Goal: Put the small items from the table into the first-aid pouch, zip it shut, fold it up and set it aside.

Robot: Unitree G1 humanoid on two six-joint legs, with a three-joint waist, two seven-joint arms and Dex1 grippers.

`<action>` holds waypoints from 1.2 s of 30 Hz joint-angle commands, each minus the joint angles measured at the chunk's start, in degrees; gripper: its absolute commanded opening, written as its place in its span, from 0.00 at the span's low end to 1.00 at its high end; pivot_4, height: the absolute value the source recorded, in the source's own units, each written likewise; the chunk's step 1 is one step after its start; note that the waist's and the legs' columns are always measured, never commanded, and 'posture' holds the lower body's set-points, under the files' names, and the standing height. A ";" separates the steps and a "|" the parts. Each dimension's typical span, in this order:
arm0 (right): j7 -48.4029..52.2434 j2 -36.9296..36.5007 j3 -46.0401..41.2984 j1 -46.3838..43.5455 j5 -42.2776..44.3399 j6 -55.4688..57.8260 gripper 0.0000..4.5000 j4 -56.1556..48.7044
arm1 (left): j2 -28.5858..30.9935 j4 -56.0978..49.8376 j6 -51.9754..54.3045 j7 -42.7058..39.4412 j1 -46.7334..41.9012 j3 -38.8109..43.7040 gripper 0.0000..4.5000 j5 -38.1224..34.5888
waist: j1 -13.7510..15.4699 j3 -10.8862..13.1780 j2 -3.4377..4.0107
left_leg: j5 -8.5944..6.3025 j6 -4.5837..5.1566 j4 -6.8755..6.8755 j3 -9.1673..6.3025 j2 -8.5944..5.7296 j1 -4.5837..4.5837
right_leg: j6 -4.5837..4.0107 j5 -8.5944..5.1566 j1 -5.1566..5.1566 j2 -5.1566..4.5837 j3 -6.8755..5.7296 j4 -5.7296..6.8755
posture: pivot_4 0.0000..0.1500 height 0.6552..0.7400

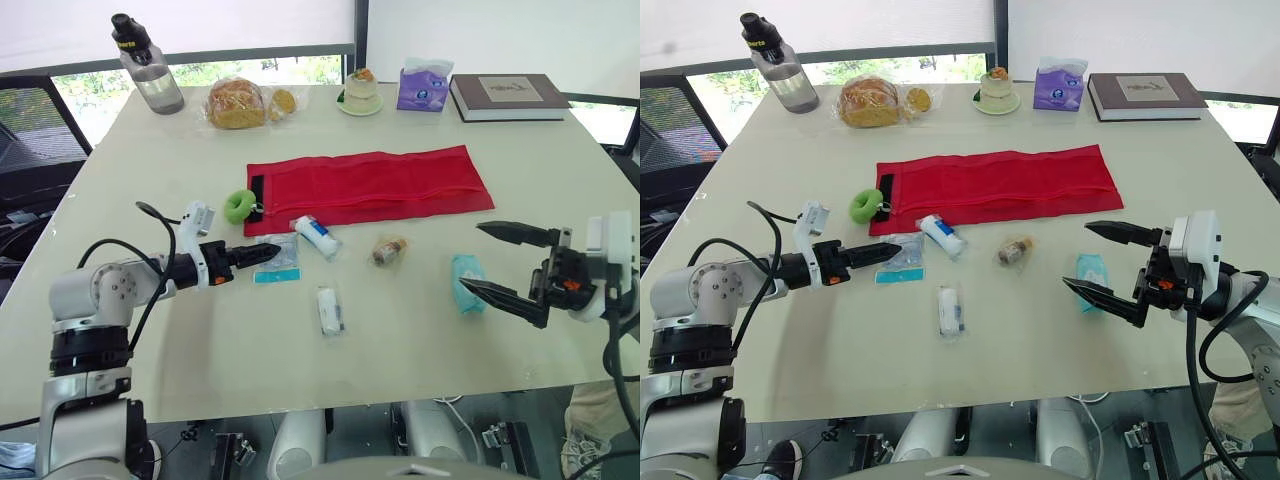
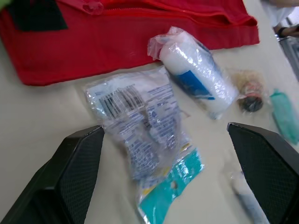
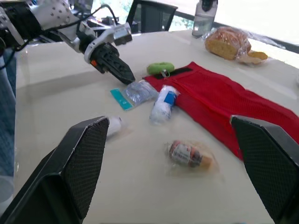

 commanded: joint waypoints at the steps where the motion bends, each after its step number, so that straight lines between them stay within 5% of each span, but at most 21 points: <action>1: -2.78 -0.54 0.25 -2.42 2.25 1.90 0.98 -3.40 | -1.21 2.32 2.45 0.35 -1.34 0.74 1.00 -1.09 | -0.01 0.00 0.01 | 0.00 0.00 0.00 0.01 0.00 0.00 | -0.01 0.01 0.00 0.00 0.00 0.00 | 1.00 1.00; 3: -3.51 -0.76 0.37 -3.19 2.58 2.65 0.98 -3.72 | -2.10 3.28 3.36 0.77 -2.26 1.76 1.00 -1.60 | 0.18 0.00 0.00 | 0.00 0.00 0.00 -0.01 0.00 0.00 | -0.05 0.03 0.00 -0.01 0.00 0.00 | 1.00 1.00; 7: -4.34 -1.12 0.68 -4.56 3.02 3.79 1.00 -4.02 | -2.49 3.47 3.84 1.14 -2.59 2.02 0.78 -1.52 | 0.13 0.00 -0.02 | 0.00 0.00 0.03 0.00 -0.04 0.00 | -0.07 0.05 0.04 -0.04 0.02 -0.01 | 1.00 1.00; 11: -5.07 -0.96 1.71 -6.20 3.53 4.74 1.00 -3.98 | -2.56 2.22 4.57 1.14 -1.63 2.49 0.37 -1.97 | 0.00 0.01 -0.04 | 0.00 0.00 0.04 -0.03 -0.03 0.00 | -0.07 0.06 0.03 -0.03 0.01 0.00 | 1.00 1.00; 16: -6.08 -0.26 3.28 -7.95 3.66 5.55 1.00 -3.53 | -2.58 0.62 5.34 1.77 -0.19 4.06 0.01 -2.70 | -0.09 0.01 -0.04 | 0.00 0.00 0.04 -0.03 -0.01 0.00 | -0.08 0.06 0.02 -0.03 0.01 0.00 | 1.00 1.00; 30: -10.58 2.59 7.55 -11.26 6.05 9.04 1.00 -3.92 | -3.73 -14.63 11.02 4.77 6.59 16.61 0.00 -14.59 | 0.04 0.03 -0.07 | 0.00 0.00 0.04 -0.04 0.04 -0.02 | -0.11 0.06 0.02 -0.10 0.00 0.00 | 1.00 1.00; 36: -25.20 6.93 13.24 -17.48 6.12 19.21 1.00 -3.74 | -10.08 -20.56 12.01 11.14 0.63 15.29 0.00 -20.70 | 0.17 0.02 -0.09 | 0.01 0.00 0.06 -0.06 -0.02 -0.04 | -0.11 0.07 0.02 -0.12 -0.01 0.00 | 1.00 1.00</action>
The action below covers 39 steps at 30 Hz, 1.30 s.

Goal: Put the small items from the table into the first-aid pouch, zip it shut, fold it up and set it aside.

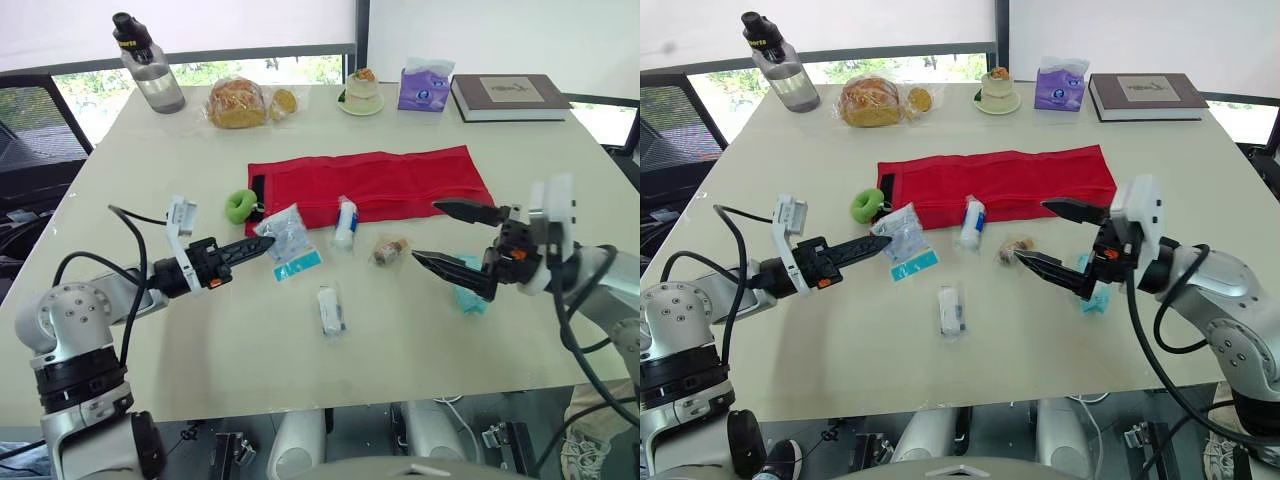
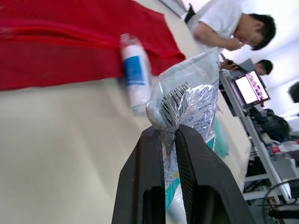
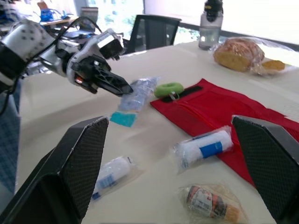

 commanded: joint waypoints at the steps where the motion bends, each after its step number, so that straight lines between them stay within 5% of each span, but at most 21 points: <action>1: -10.14 3.11 1.91 -3.87 2.62 7.45 1.00 -1.42 | -3.51 -4.69 0.44 3.89 -4.60 -0.83 0.00 -5.28 | -0.01 -0.01 -0.01 | 0.00 0.00 0.00 -0.01 -0.01 -0.01 | 0.00 0.00 0.00 0.01 0.00 0.00 | 1.00 1.00; 11: -29.80 12.34 0.71 -10.59 15.97 22.97 1.00 1.74 | -9.40 -5.97 -1.31 10.59 -10.66 -5.50 0.00 -11.08 | -0.33 -0.01 -0.01 | 0.00 0.00 0.00 -0.03 -0.02 -0.03 | 0.00 0.02 -0.01 0.13 0.03 0.03 | 1.00 1.00; 23: -45.61 18.23 1.08 -14.12 28.09 23.43 1.00 3.49 | -9.43 -3.20 -6.97 9.02 -10.83 -10.42 0.00 -9.53 | -0.41 0.00 -0.01 | 0.00 0.01 0.00 -0.02 -0.04 -0.06 | 0.00 0.02 -0.03 0.14 0.05 0.02 | 1.00 1.00; 31: -48.01 18.22 2.32 -15.22 28.30 22.30 0.23 4.68 | -8.67 -2.63 -9.48 7.27 -10.04 -12.09 0.00 -8.71 | -0.43 0.00 -0.01 | 0.00 0.01 0.00 -0.04 -0.03 -0.24 | 0.00 0.02 -0.18 0.16 0.06 0.01 | 1.00 1.00; 32: -48.10 18.32 2.52 -15.31 28.22 22.20 0.06 4.79 | -8.78 -2.69 -9.74 7.30 -9.95 -12.32 0.00 -8.76 | -0.43 0.00 -0.01 | 0.01 0.02 0.00 -0.04 -0.03 -0.33 | 0.01 0.02 -0.24 0.16 0.07 0.01 | 1.00 1.00; 39: -48.32 18.55 2.90 -15.44 28.56 21.72 0.02 5.34 | -8.39 -2.34 -11.36 6.62 -9.45 -13.40 0.00 -8.60 | -0.42 0.00 -0.01 | 0.01 0.02 0.03 -0.15 -0.04 -0.61 | 0.01 0.02 -0.41 0.19 0.01 -0.03 | 1.00 1.00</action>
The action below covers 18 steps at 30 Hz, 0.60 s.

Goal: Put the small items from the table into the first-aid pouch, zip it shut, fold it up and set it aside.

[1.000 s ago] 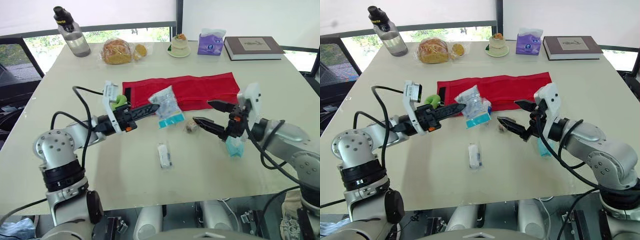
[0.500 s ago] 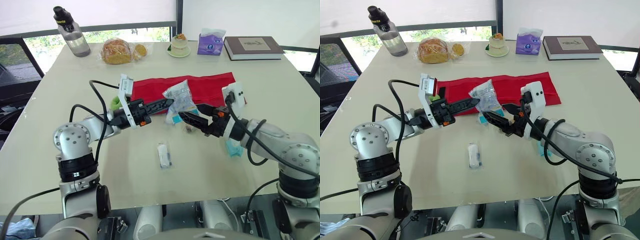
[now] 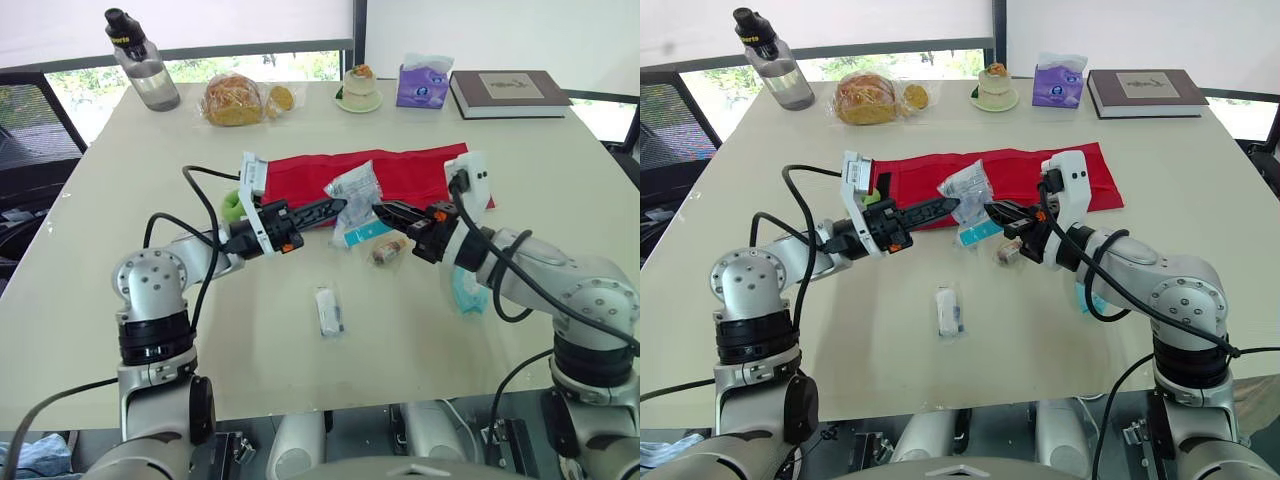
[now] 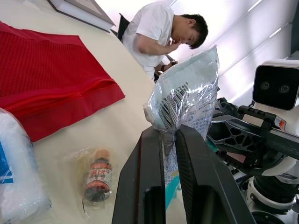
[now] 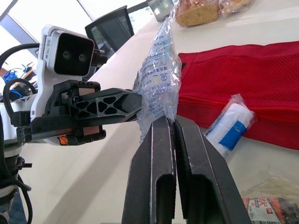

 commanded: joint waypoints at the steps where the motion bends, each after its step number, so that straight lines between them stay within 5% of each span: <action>1: 0.08 0.03 -0.34 -1.02 1.28 -1.40 0.02 -0.48 | 0.56 -0.68 -1.41 -2.12 -0.24 -0.44 0.00 -0.65 | 0.00 0.00 0.00 | 0.00 0.00 0.00 -0.01 0.00 -0.01 | 0.00 0.00 0.00 0.00 -0.01 0.00 | 1.00 1.00; 2: 0.21 -0.01 -0.33 -0.98 1.92 -1.34 0.02 -0.55 | 0.58 -0.62 -1.56 -2.20 -0.25 -0.49 0.00 -0.58 | 0.00 0.00 0.00 | 0.00 0.00 0.00 -0.01 0.00 -0.01 | 0.00 0.00 0.00 0.00 -0.01 0.00 | 1.00 1.00; 4: 0.41 -0.18 -0.19 -1.01 3.06 -1.24 0.19 -0.95 | 0.56 -0.43 -1.87 -2.36 -0.36 -0.57 0.00 -0.48 | -0.01 0.00 0.00 | 0.00 0.00 0.00 -0.02 0.00 0.00 | 0.00 0.00 0.00 0.01 -0.02 0.00 | 1.00 1.00; 8: 0.24 -0.63 0.35 -0.90 4.63 -1.13 0.62 -1.51 | 0.46 -0.12 -2.29 -2.58 -0.62 -0.72 0.00 -0.35 | -0.01 0.00 0.00 | 0.00 0.00 0.01 -0.03 0.00 0.00 | 0.00 0.00 0.00 0.01 -0.02 0.01 | 1.00 1.00; 18: -2.67 -0.51 1.92 -0.57 6.18 -2.02 0.62 -0.70 | -0.38 -0.90 -2.65 -1.60 -0.76 -1.04 0.00 -1.36 | -0.01 0.00 0.00 | 0.00 0.00 0.02 -0.05 0.00 -0.01 | 0.00 0.00 0.00 0.01 -0.03 0.01 | 1.00 1.00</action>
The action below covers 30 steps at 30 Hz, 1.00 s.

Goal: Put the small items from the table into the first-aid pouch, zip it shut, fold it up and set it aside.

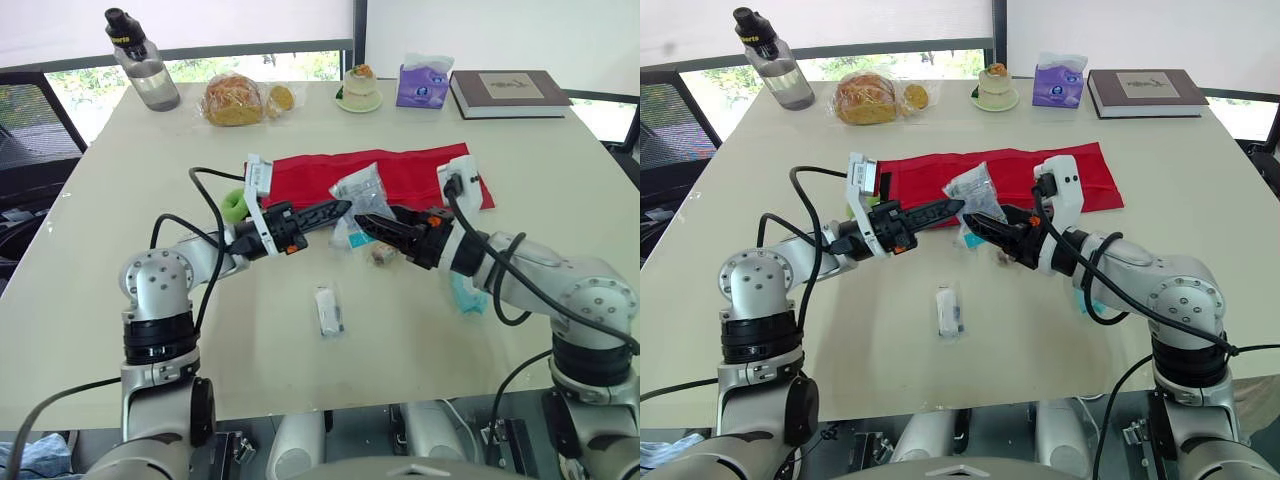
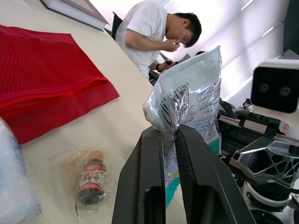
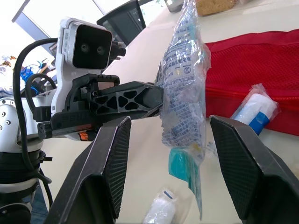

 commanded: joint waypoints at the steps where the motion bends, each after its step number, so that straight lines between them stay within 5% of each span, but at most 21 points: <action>1: -0.75 0.03 0.09 -0.48 1.02 -1.66 0.62 -0.92 | -0.07 -1.42 -1.01 -0.06 -0.77 0.66 0.00 -1.61 | 0.00 0.00 0.00 | 0.00 0.00 0.00 0.00 0.00 0.00 | 0.00 0.00 0.00 0.00 0.00 0.00 | 1.00 1.00; 2: -0.95 0.04 0.13 -0.44 1.08 -1.83 0.62 -0.88 | -0.10 -1.50 -0.99 0.07 -0.76 0.67 0.00 -1.75 | 0.00 0.00 0.00 | 0.00 0.00 0.00 0.00 0.00 0.00 | 0.00 0.00 0.00 0.00 0.00 0.00 | 1.00 1.00; 7: -1.34 -0.09 0.39 -0.56 0.83 -2.33 0.11 -0.55 | -0.12 -1.73 -1.07 0.70 -0.72 0.64 0.00 -2.31 | 0.00 0.00 0.00 | 0.00 0.00 0.00 -0.01 0.00 -0.01 | 0.00 0.00 0.00 0.00 -0.01 0.00 | 1.00 1.00; 9: -1.36 -0.20 0.64 -0.56 0.66 -2.41 0.02 -0.38 | -0.21 -1.87 -1.03 1.07 -0.77 0.68 0.00 -2.64 | 0.00 0.00 0.00 | 0.00 0.00 0.00 -0.02 0.00 0.00 | 0.00 0.00 0.00 0.00 -0.02 0.00 | 1.00 1.00; 28: -1.37 -0.68 1.56 -0.07 -0.83 -3.01 0.02 -0.29 | 0.38 -2.04 -0.74 1.33 -1.06 0.28 0.00 -2.97 | 0.00 0.00 0.00 | 0.00 0.00 0.01 -0.03 0.00 -0.02 | 0.00 0.00 0.00 0.01 -0.03 0.00 | 1.00 1.00; 30: -1.37 -0.51 1.79 0.05 -1.14 -2.92 0.19 -0.34 | 0.49 -1.95 -0.75 1.24 -1.11 0.37 0.00 -2.98 | -0.01 0.00 0.00 | 0.00 0.00 0.01 -0.03 0.00 -0.02 | 0.00 0.00 0.00 0.01 -0.03 0.00 | 1.00 1.00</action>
